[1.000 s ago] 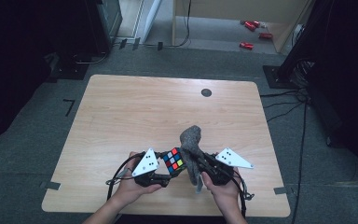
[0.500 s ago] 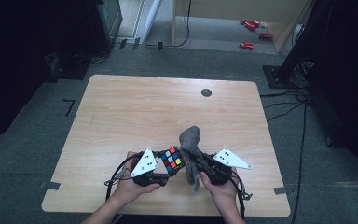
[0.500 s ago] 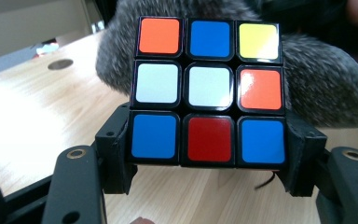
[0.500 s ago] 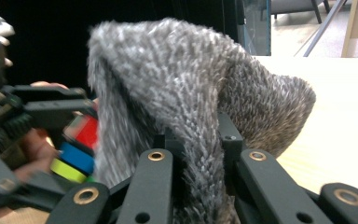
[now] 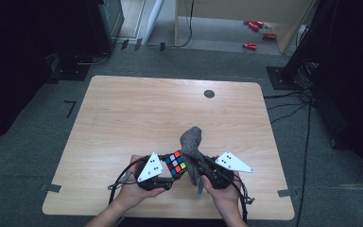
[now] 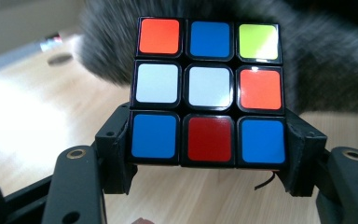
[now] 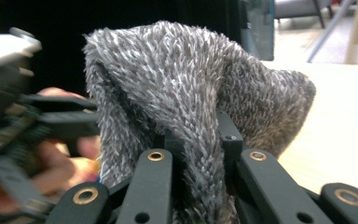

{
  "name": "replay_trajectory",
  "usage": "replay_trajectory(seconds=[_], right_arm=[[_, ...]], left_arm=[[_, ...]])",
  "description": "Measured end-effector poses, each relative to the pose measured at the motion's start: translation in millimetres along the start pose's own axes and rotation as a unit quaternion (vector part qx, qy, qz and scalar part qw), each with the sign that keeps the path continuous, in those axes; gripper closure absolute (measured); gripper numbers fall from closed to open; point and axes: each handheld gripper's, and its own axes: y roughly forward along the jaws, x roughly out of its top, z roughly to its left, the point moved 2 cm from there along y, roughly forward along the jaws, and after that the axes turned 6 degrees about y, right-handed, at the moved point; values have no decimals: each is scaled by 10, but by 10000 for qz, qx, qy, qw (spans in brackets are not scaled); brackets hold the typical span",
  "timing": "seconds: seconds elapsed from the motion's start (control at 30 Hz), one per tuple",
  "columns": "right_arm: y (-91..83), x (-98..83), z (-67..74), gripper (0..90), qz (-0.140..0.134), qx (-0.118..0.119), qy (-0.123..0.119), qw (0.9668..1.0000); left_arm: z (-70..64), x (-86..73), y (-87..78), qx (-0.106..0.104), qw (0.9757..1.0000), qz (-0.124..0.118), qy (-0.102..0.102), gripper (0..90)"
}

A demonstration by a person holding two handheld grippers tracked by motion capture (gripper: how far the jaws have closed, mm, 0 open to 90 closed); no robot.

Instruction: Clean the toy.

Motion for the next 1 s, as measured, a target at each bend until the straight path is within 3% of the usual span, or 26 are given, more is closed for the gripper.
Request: replay_trajectory(seconds=[0.07,0.13,0.2,0.23,0.33,0.43,0.57,0.63,0.7,0.83,0.9,1.0], right_arm=[[10,10,84,807,-18,102,-45,9999],[10,22,132,805,-40,51,-173,9998],[4,29,99,804,-86,85,-119,9999],[4,26,64,804,-66,42,-102,9999],[8,-19,-47,805,4,-183,-164,9997],[-5,-21,-59,805,24,-132,-81,9999],[-21,26,67,804,-49,174,-75,9998],[-12,28,116,803,-60,109,-249,9996],[-4,21,77,803,-73,145,-152,9998],[7,-11,-23,804,4,-13,-24,10000],[7,-16,-26,807,32,-21,68,10000],[3,-1,31,807,11,28,8,10000]], left_arm=[[-19,-21,26,30,9999,117,88,351],[-18,-16,19,27,9999,79,73,351],[-10,11,-14,23,10000,-48,49,351],[-2,36,-60,15,9998,-218,49,351],[19,50,-96,5,9992,-384,-50,351],[14,35,-71,-25,9994,-338,-65,351],[-23,-7,10,20,10000,-10,62,351],[-18,-4,0,6,10000,-46,28,351],[-5,12,-33,-9,9999,-150,6,351],[26,31,-78,-55,9995,-307,-80,351],[27,14,-60,-50,9997,-239,-78,351],[6,-1,-25,21,10000,-86,10,351]])
